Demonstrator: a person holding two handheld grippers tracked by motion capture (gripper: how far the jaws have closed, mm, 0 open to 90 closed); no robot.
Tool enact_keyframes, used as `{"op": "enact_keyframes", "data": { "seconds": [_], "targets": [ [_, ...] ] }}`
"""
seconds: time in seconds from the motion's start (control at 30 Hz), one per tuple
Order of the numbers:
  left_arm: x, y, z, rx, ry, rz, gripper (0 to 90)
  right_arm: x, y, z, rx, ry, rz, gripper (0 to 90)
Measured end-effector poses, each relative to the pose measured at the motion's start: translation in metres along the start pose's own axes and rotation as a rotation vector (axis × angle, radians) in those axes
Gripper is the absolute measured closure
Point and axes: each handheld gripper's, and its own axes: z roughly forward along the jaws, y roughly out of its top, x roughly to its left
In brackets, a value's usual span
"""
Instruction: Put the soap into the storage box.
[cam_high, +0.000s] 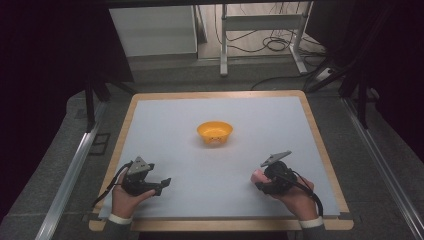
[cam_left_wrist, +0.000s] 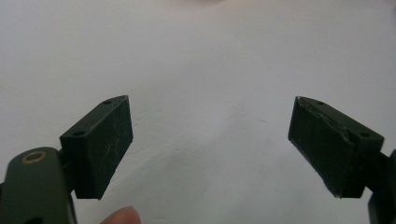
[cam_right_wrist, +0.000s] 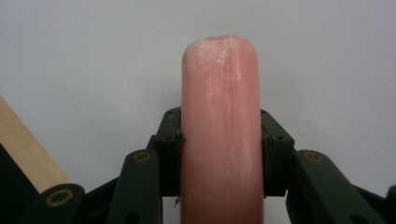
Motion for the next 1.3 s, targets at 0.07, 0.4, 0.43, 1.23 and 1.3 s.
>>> {"op": "enact_keyframes", "data": {
  "seconds": [0.07, 0.4, 0.43, 1.23, 1.3],
  "targets": [
    [0.000, 0.000, 0.000, 0.001, -0.001, -0.001, 14.3, -0.004, -0.002, -0.004, -0.020, 0.001, 0.007, 59.5],
    [-0.002, -0.001, 0.005, 0.016, -0.002, 0.005, 14.3, -0.015, -0.007, -0.015, -0.057, 0.003, 0.032, 59.6],
    [-0.002, -0.001, 0.005, 0.017, -0.004, 0.004, 14.3, -0.016, -0.007, -0.015, -0.059, 0.001, 0.034, 59.6],
    [-0.004, -0.001, -0.001, 0.010, -0.005, 0.004, 14.3, -0.038, 0.027, -0.025, -0.126, 0.009, 0.016, 59.5],
    [-0.004, 0.000, -0.001, 0.008, -0.004, 0.004, 14.3, -0.038, 0.033, -0.025, -0.119, 0.018, 0.006, 59.6]
  ]
}}
